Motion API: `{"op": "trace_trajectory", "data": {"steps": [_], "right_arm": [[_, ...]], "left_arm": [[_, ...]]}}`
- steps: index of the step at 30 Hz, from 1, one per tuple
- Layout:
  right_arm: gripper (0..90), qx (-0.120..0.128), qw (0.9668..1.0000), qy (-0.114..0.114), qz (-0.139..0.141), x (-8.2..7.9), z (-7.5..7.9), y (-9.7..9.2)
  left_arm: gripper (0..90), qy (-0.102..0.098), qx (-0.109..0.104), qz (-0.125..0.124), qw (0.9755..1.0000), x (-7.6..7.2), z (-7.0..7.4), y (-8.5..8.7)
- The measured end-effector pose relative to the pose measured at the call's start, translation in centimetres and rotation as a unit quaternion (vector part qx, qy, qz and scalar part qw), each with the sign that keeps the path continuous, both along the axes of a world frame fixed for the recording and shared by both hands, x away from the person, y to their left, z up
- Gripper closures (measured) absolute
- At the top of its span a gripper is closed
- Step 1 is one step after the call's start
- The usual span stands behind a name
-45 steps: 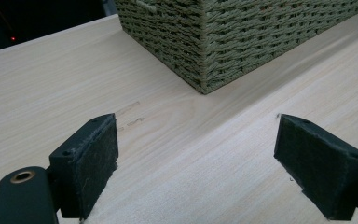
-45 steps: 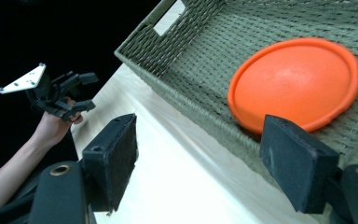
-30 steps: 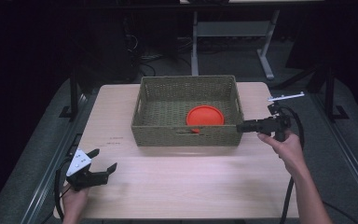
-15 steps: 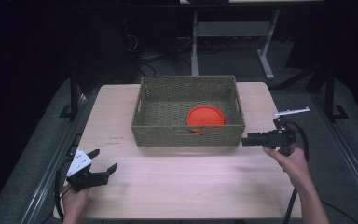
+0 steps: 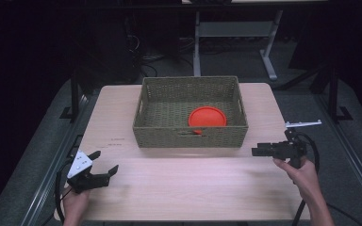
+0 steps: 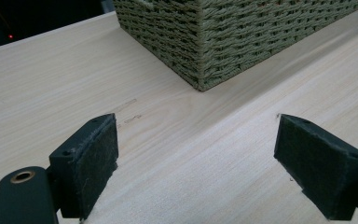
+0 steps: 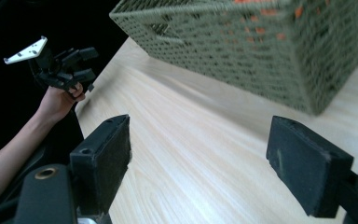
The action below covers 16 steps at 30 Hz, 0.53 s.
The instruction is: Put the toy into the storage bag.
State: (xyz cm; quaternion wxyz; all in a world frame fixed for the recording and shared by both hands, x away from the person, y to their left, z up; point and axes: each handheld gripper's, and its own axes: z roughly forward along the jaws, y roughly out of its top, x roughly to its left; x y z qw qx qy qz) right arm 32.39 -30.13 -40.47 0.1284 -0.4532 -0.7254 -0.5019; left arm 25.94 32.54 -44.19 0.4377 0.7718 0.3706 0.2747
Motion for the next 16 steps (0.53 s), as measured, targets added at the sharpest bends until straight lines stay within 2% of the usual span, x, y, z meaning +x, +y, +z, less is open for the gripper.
{"op": "trace_trajectory", "data": {"steps": [8,10,14,16], "right_arm": [[20.2,0.001,0.9999,0.008,-0.009,-1.5,-1.8,-0.7],[19.4,-0.001,0.9999,-0.002,-0.016,-2.4,-2.3,-0.8],[17.9,0.037,0.9985,-0.034,-0.022,-4.7,-3.5,-1.1],[17.6,0.07,0.9954,-0.057,-0.031,-6.0,-4.6,-1.6]], "left_arm": [[13.0,0.001,0.001,-0.003,1.0,0.0,0.0,-0.2],[13.0,0.002,0.001,-0.002,1.0,-0.1,0.0,-0.2],[13.0,0.001,0.001,-0.002,1.0,-0.2,0.0,-0.3],[13.0,0.003,0.001,-0.001,1.0,-0.2,0.0,-0.3]]}}
